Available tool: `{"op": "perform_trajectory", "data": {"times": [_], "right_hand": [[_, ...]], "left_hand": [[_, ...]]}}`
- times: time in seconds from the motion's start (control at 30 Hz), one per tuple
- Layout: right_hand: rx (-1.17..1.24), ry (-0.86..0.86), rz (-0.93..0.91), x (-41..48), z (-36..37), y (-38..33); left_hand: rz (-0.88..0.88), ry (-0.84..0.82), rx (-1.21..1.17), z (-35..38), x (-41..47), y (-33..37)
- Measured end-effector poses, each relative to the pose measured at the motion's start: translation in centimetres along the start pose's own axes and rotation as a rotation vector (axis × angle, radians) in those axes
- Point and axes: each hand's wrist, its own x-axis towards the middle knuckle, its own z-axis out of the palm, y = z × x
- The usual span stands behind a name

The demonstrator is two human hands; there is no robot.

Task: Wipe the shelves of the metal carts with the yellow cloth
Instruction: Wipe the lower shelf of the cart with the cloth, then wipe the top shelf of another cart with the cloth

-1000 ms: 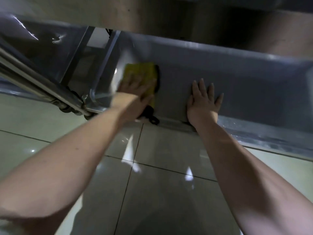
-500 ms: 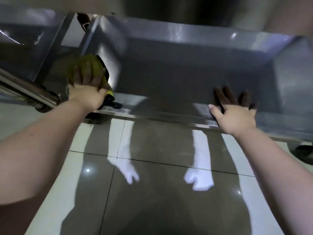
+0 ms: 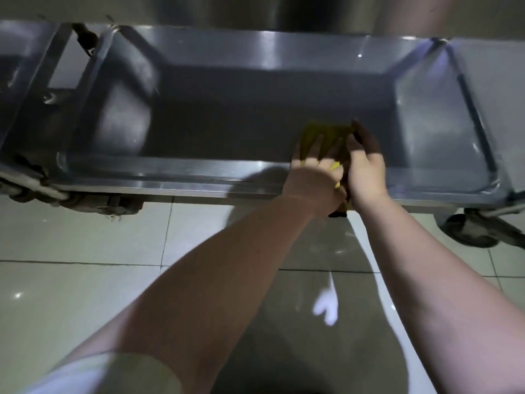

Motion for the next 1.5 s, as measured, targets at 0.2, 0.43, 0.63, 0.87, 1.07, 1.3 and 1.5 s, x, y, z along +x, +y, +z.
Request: {"op": "perform_trajectory", "data": {"times": [0.2,0.43,0.63,0.87,1.07,1.3,1.5], "right_hand": [[-0.827,-0.106,-0.023,2.6,1.4,-0.6],[-1.083,-0.167,0.051,3.8,2.2,-4.1],[-0.966,-0.275,-0.085,-3.4,3.3,-9.0],[-0.738,-0.463,-0.097,-12.1,8.2,-17.6],[-0.857,-0.608,-0.180,-18.0,12.4,-25.7],[-0.686,-0.732,-0.121,-26.8,16.1,-39.8],[-0.372,-0.787,-0.225,-34.8,19.8,-57.6]], "left_hand": [[0.180,0.098,-0.255,-0.9,-1.8,-3.5],[-0.074,0.257,-0.708,-0.5,-5.3,-5.7],[-0.509,0.247,-1.238,-2.1,-6.0,-6.0],[-0.539,0.105,-1.317,-9.9,-11.6,-11.5],[-0.670,0.068,-1.060,-20.4,-22.2,-17.3],[-0.677,0.284,-0.934,-39.2,-34.6,-20.1],[-0.590,0.429,-0.720,-60.8,-42.1,-21.6]]}}
